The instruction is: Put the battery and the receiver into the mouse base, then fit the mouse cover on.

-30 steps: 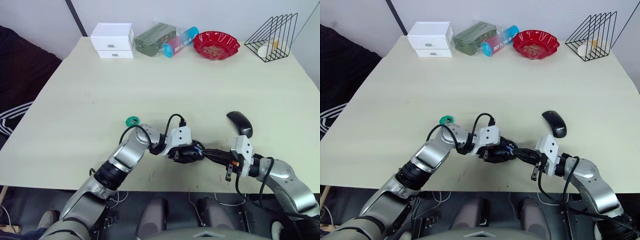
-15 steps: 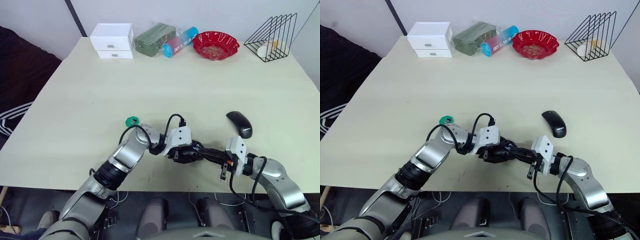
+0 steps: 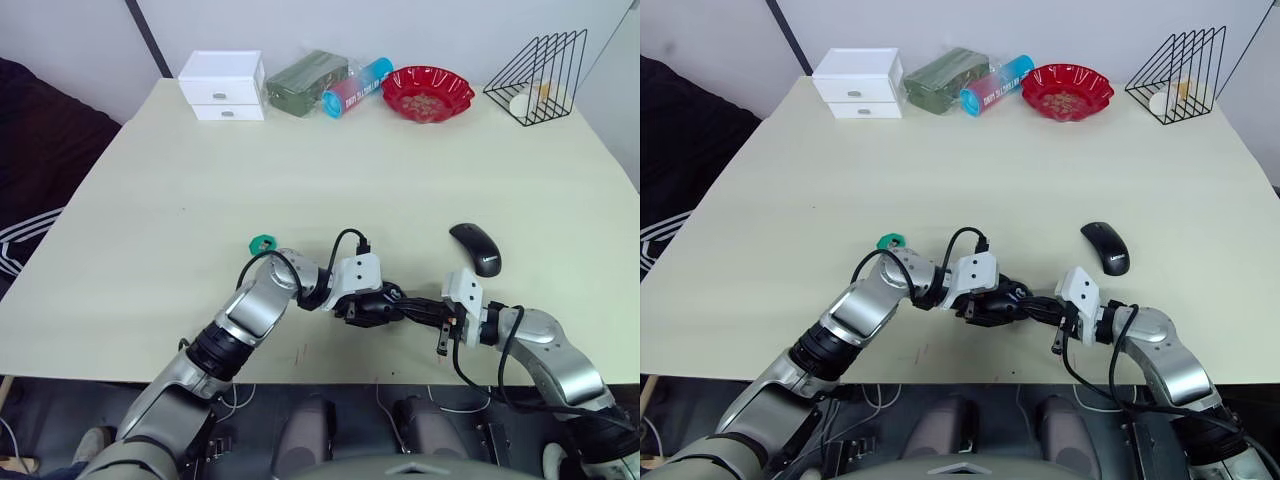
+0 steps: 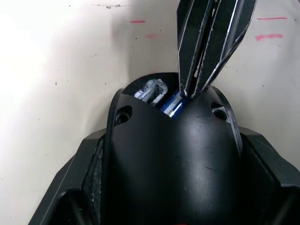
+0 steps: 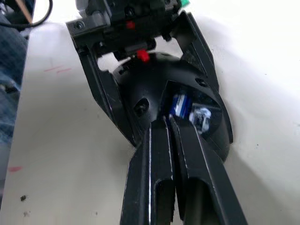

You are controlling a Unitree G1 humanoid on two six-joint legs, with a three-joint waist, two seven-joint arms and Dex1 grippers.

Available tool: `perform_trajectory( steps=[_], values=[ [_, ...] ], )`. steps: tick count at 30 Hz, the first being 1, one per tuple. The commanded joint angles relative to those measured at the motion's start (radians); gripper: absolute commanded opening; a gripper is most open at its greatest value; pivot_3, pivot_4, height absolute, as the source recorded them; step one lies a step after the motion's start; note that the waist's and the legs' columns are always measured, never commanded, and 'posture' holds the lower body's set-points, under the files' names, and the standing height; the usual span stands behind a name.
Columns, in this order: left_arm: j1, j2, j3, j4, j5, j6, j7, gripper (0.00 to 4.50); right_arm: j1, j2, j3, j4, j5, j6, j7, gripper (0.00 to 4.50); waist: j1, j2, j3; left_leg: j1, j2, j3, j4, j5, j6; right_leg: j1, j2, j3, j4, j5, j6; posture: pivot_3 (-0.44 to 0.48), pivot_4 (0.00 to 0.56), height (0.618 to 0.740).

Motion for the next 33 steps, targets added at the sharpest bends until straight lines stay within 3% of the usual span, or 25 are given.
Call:
perform_trajectory(
  steps=[1, 7, 16, 23, 26, 27, 28, 31, 33],
  values=[
    [0.022, 0.001, -0.030, 0.015, 0.010, 0.017, -0.005, 2.96, 0.014, -0.032, 0.049, 0.069, -0.066, 0.111, -0.018, 0.09, 0.000, -0.001, -0.004, 0.000, 0.000, 0.000, 0.000, 0.000, 0.000, 0.000, 0.000, 0.000, 0.000, 0.000, 0.000, 0.000, 0.150, 0.740],
    [0.027, 0.005, -0.026, 0.009, 0.009, 0.020, -0.005, 2.96, 0.011, -0.047, 0.015, 0.006, -0.032, 0.146, -0.029, 0.09, -0.001, -0.001, -0.009, 0.001, 0.000, 0.000, -0.001, 0.000, 0.000, 0.001, 0.000, 0.000, 0.000, 0.000, -0.001, 0.000, 0.150, 0.740],
    [0.021, -0.003, -0.021, 0.025, 0.011, 0.006, -0.001, 2.96, 0.081, -0.059, -0.206, -0.092, 0.058, -0.047, 0.005, 0.09, 0.003, 0.000, -0.007, -0.002, 0.000, 0.000, -0.001, 0.000, 0.000, -0.001, 0.000, 0.000, -0.001, 0.000, 0.000, 0.000, 0.150, 0.740],
    [0.009, -0.008, -0.021, 0.033, 0.011, -0.001, -0.004, 2.96, 0.188, -0.102, -0.349, -0.069, 0.124, -0.256, 0.170, 0.09, 0.005, 0.001, -0.007, -0.002, 0.000, 0.000, -0.001, 0.000, 0.000, -0.001, 0.000, 0.000, -0.002, 0.000, 0.001, 0.000, 0.150, 0.740],
    [0.005, -0.010, -0.020, 0.039, 0.012, -0.005, -0.005, 2.96, 0.213, -0.118, -0.404, -0.068, 0.255, -0.211, 0.253, 0.09, 0.004, 0.001, -0.006, -0.002, 0.000, 0.000, -0.001, 0.000, 0.000, -0.001, 0.000, 0.000, -0.001, 0.000, 0.001, 0.000, 0.150, 0.740],
    [0.004, -0.010, -0.021, 0.039, 0.012, -0.007, -0.005, 2.96, 0.219, -0.124, -0.416, -0.066, 0.282, -0.195, 0.271, 0.58, 0.004, 0.001, -0.006, -0.002, 0.000, 0.000, -0.001, 0.000, 0.000, -0.001, 0.000, 0.000, -0.001, 0.000, 0.000, 0.000, 0.150, 0.740],
    [0.002, -0.012, -0.021, 0.042, 0.013, -0.008, -0.005, 2.96, 0.224, -0.132, -0.428, -0.060, 0.298, -0.190, 0.287, 0.76, 0.004, 0.001, -0.006, -0.002, 0.000, 0.000, -0.001, 0.000, 0.000, -0.001, 0.000, 0.000, -0.001, 0.000, 0.000, 0.000, 0.150, 0.740],
    [0.001, -0.010, -0.021, 0.040, 0.012, -0.010, -0.008, 2.96, 0.248, -0.150, -0.472, -0.023, 0.318, -0.226, 0.356, 2.43, 0.006, 0.001, -0.006, -0.002, 0.000, 0.000, -0.001, 0.000, 0.000, -0.001, 0.000, 0.000, -0.002, 0.000, 0.000, 0.000, 0.150, 0.740],
    [-0.001, -0.010, -0.021, 0.042, 0.013, -0.013, -0.009, 2.96, 0.255, -0.152, -0.493, -0.009, 0.333, -0.236, 0.375, 2.65, 0.005, 0.001, -0.006, -0.002, 0.000, 0.000, -0.001, 0.000, 0.000, -0.001, 0.000, 0.000, -0.002, 0.000, 0.000, 0.000, 0.150, 0.740]
  ],
)
